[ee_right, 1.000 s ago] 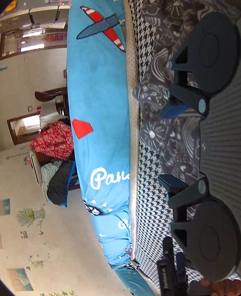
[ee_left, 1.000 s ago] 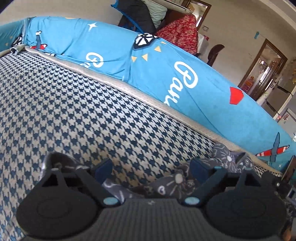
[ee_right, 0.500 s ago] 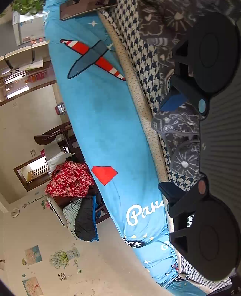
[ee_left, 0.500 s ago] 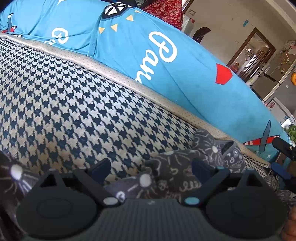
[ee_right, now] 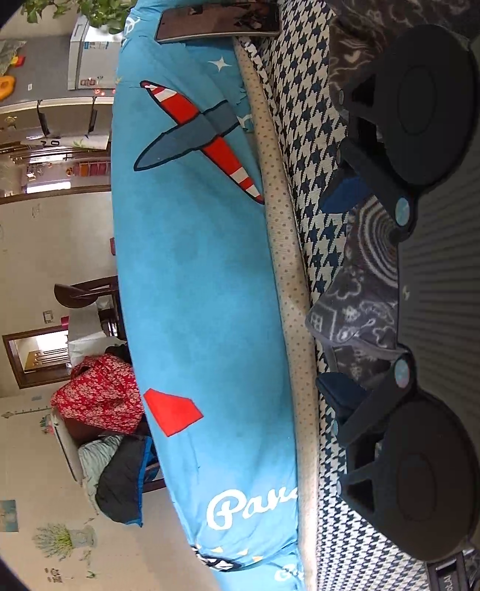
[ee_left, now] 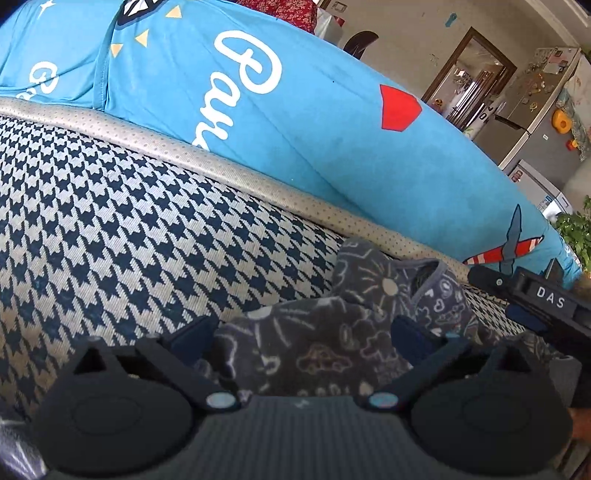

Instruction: Fold clothes

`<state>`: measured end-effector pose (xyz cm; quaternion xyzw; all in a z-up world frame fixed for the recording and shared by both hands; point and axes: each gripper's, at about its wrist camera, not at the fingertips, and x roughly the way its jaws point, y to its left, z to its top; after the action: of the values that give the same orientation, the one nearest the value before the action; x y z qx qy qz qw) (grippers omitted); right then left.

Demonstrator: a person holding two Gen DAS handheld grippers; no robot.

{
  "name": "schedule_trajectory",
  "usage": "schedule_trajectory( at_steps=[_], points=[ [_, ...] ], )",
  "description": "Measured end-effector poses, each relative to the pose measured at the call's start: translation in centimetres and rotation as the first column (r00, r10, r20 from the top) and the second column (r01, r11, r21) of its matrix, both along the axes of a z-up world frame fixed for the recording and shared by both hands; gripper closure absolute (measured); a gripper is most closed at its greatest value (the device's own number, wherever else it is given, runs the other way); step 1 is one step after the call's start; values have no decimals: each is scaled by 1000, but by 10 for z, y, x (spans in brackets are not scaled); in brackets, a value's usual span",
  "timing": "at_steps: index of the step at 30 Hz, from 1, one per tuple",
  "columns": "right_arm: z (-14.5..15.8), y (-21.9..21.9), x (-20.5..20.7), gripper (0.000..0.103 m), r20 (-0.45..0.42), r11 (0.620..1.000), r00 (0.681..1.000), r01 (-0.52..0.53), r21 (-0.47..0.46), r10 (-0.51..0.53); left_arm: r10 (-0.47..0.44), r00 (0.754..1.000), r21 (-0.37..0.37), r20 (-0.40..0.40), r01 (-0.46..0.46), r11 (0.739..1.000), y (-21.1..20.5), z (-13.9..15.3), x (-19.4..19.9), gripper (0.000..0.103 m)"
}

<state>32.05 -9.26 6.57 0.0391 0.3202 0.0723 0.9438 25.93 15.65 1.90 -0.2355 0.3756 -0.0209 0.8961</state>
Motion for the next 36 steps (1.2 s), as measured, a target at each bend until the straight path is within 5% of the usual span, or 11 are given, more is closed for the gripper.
schedule_trajectory(
  at_steps=[8, 11, 15, 18, 23, 31, 36],
  points=[
    [-38, 9, 17, 12, -110, 996, 993, -56, -74, 48, -30, 999, 63, -12, 30, 998, -11, -8, 6, 0],
    [-44, 10, 18, 23, -108, 995, 993, -50, -86, 41, -50, 999, 114, -13, 51, 992, -18, -10, 7, 0],
    [-45, 13, 14, 52, -79, 992, 996, -48, -113, 39, -63, 998, 188, -15, 64, 980, -27, -11, 7, 2],
    [-44, 14, 10, 66, -64, 992, 997, -40, -123, 32, -54, 998, 231, -14, 56, 971, -31, -10, 6, 15],
    [-37, 12, 5, 83, -44, 995, 999, -28, -96, 24, -59, 998, 220, 2, 57, 974, -27, -7, 5, 60],
    [-36, 7, 10, 83, -53, 998, 998, -27, -53, 24, -76, 997, 229, 12, 71, 971, -33, -7, 5, 61],
    [-40, 8, 14, 60, -74, 998, 996, -48, -49, 44, -79, 997, 235, 17, 72, 969, -37, -9, 7, 53]
  ],
)
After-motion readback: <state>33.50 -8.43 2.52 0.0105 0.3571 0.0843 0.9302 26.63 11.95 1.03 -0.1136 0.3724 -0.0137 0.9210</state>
